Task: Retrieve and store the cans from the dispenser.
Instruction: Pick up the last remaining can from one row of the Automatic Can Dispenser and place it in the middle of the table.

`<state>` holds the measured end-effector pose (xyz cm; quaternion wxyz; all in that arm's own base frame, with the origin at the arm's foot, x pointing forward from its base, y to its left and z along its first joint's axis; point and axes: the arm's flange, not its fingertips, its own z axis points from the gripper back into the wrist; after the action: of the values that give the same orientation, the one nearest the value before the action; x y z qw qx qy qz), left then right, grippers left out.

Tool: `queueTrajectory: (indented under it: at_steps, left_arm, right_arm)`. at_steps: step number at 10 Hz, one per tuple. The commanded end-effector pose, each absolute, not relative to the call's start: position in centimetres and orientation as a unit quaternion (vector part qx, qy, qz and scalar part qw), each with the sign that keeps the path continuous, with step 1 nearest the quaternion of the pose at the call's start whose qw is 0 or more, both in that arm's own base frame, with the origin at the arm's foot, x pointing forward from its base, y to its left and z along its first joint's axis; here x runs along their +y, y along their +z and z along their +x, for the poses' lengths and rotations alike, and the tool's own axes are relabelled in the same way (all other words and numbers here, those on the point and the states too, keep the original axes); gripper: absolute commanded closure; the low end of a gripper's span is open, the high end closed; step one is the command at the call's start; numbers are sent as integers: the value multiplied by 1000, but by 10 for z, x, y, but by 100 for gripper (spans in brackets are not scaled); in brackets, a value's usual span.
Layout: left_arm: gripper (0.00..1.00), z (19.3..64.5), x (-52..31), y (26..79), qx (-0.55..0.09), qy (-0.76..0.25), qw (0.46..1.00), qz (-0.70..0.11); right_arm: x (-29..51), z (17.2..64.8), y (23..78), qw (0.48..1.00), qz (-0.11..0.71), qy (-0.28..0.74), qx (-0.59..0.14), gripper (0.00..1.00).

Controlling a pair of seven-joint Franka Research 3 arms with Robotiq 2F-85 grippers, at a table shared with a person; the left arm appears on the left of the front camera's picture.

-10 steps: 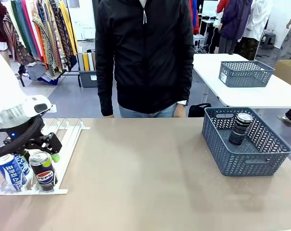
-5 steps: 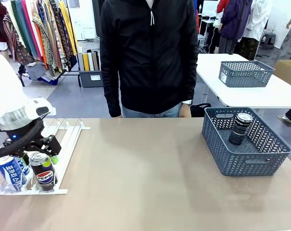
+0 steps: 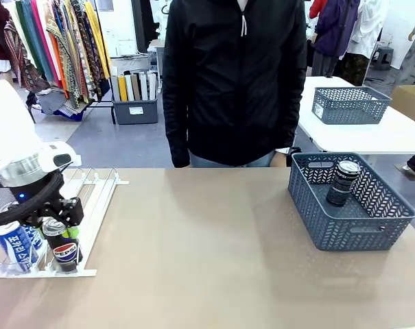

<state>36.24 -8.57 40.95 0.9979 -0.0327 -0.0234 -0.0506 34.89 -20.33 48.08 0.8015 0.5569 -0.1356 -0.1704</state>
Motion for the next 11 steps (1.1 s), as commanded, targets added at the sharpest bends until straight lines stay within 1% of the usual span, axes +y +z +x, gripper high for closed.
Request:
queueTrajectory:
  at_steps: [1, 4, 5, 7, 8, 9, 10, 11]
  left_arm:
    - [100, 331, -82, 382, -27, -46, 998, -15]
    - [100, 331, -77, 387, -31, -42, 998, -20]
    - [100, 326, -73, 403, -41, -38, 998, -27]
    - [100, 316, -62, 458, -67, -18, 997, -13]
    - [100, 308, -57, 491, -81, -25, 996, -12]
    - [100, 301, -53, 526, -107, -27, 994, -9]
    - [100, 294, -49, 555, -130, -27, 991, -26]
    - [100, 284, -44, 581, -136, -22, 989, -49]
  right_arm:
    - [-204, 348, 483, 802, 558, -164, -137, 0]
    - [-204, 348, 483, 802, 558, -164, -137, 0]
    - [-204, 348, 483, 802, 558, -164, -137, 0]
    - [-204, 348, 483, 802, 558, -164, -137, 0]
    - [-204, 348, 483, 802, 558, -164, -137, 0]
    - [-204, 348, 483, 802, 558, -164, -137, 0]
    - [-204, 348, 483, 802, 558, -164, -137, 0]
    - [-204, 348, 483, 802, 558, -164, -137, 0]
